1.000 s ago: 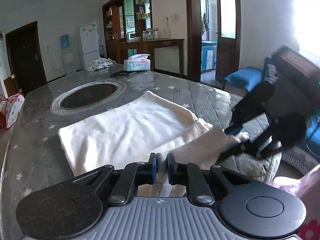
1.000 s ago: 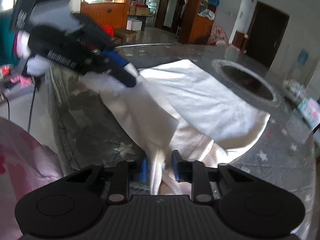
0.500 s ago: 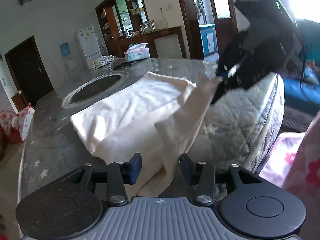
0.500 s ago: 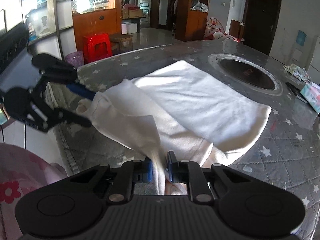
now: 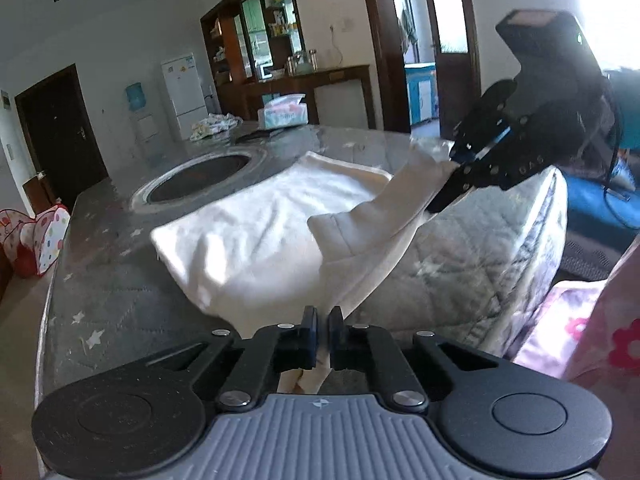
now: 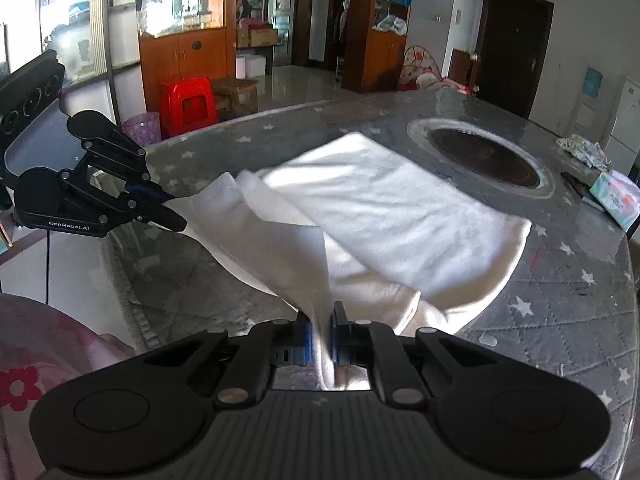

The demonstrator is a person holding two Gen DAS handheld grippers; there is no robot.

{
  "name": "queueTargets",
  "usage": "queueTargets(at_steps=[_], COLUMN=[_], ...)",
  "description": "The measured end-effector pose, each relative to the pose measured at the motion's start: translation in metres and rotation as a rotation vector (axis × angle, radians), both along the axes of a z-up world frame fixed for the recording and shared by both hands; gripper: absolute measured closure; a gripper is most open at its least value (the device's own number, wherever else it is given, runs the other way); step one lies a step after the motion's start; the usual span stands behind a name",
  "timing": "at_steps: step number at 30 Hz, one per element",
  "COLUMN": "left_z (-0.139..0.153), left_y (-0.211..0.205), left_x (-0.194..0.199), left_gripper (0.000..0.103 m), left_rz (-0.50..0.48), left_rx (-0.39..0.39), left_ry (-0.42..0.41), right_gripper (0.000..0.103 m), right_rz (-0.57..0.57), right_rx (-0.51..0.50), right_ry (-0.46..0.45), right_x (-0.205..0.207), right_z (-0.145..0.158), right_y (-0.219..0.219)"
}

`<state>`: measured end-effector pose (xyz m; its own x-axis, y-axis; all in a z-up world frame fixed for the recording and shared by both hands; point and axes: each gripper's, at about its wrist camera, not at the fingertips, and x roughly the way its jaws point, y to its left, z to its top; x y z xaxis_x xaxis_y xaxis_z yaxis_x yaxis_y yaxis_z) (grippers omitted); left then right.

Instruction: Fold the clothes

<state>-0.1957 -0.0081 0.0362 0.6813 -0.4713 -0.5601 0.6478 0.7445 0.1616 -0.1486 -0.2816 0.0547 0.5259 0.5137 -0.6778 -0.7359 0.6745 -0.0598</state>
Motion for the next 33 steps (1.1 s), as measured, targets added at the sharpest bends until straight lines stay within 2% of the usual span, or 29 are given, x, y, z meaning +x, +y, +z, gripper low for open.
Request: queueTargets(at_steps=[4, 8, 12, 19, 23, 29, 33], left_z=[0.020, 0.049, 0.071, 0.076, 0.066, 0.041, 0.018], left_y=[0.001, 0.005, 0.001, -0.011, -0.016, -0.026, -0.026], left_x=[-0.018, -0.043, -0.049, 0.006, 0.048, 0.109, 0.145], left_gripper=[0.097, 0.098, 0.097, 0.097, 0.097, 0.097, 0.095], left_rz=[-0.030, -0.044, -0.037, -0.029, -0.025, -0.005, 0.045], left_rx=[-0.027, -0.084, -0.090, -0.068, -0.051, -0.033, -0.052], left_ry=[-0.012, -0.006, -0.043, -0.044, 0.011, 0.077, 0.142], right_gripper=[0.096, 0.096, 0.096, 0.096, 0.096, 0.096, 0.096], right_rz=[0.011, 0.046, 0.071, 0.008, -0.027, -0.098, -0.147], right_rx=[0.022, 0.035, 0.041, 0.051, 0.044, 0.037, 0.048], right_ry=[-0.023, -0.007, -0.019, -0.045, -0.039, 0.013, 0.052], right_x=[-0.019, -0.049, -0.067, -0.022, 0.014, 0.068, 0.091], right_z=[0.016, 0.040, 0.065, 0.069, 0.061, 0.033, 0.008], right_y=[-0.010, -0.021, -0.027, -0.028, -0.024, -0.022, -0.022])
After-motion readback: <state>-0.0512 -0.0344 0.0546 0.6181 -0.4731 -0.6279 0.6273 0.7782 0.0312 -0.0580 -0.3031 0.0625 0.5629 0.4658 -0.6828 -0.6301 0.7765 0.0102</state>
